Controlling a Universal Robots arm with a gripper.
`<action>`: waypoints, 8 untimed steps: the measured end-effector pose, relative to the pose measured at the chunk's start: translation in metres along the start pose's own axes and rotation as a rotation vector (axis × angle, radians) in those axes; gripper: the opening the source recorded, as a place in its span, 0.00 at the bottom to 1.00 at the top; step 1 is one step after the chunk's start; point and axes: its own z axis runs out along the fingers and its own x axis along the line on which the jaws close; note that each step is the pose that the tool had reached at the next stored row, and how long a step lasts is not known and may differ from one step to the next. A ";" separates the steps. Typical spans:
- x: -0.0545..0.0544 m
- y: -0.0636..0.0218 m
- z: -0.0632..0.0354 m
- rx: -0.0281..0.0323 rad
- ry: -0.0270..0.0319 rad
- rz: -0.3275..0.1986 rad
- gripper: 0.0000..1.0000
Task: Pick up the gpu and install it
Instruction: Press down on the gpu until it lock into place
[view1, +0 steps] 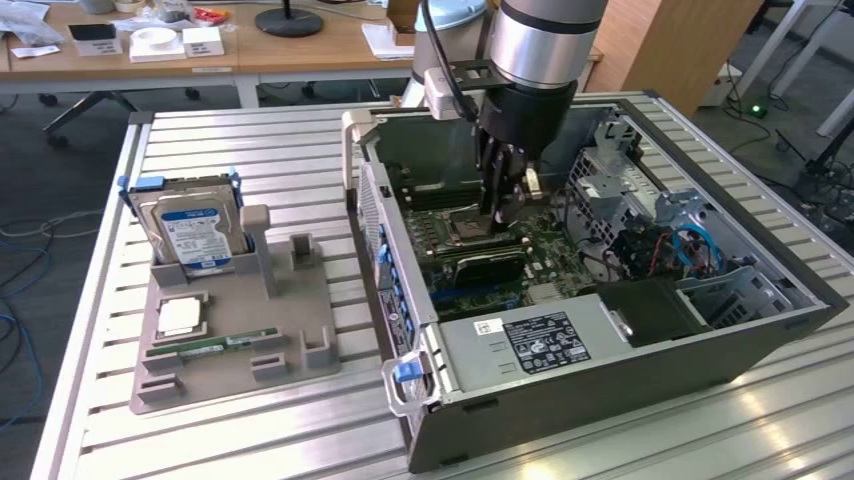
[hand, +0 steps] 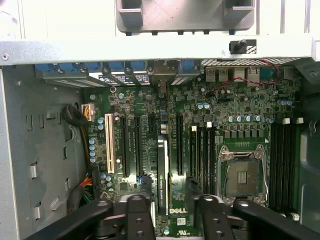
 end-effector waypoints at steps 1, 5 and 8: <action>0.000 0.0000 0.0000 0.0000 0.0000 0.000 0.38; 0.000 0.0000 0.0000 0.0000 0.0000 0.000 0.26; 0.000 0.0000 0.0000 0.0000 0.0000 0.000 0.11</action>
